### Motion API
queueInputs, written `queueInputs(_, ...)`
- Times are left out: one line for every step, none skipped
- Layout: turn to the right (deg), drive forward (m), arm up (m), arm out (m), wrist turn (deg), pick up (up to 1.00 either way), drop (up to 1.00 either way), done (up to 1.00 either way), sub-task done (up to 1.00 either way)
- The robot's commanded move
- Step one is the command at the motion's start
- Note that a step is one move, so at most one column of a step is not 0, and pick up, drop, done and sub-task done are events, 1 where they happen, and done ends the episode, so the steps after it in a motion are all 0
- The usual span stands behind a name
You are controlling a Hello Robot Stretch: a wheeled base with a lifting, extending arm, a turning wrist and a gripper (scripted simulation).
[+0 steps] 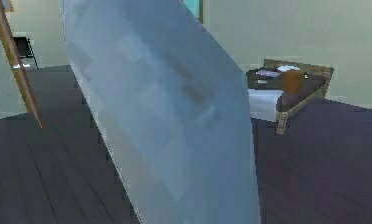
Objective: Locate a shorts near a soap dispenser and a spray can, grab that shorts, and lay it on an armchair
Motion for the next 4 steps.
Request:
queueInputs(-45.0, 0.00, 0.00, 0.00, 0.0, 0.00, 0.00, 0.00, 0.00)
queueInputs(-45.0, 0.00, 0.00, 0.00, 0.0, 0.00, 0.00, 0.00, 0.00)
queueInputs(-45.0, 0.00, 0.00, 0.00, 0.0, 0.00, 0.00, 0.00, 0.00)
queueInputs(-39.0, 0.00, 0.00, 0.00, 0.0, 0.00, 0.00, 0.00, 0.00)
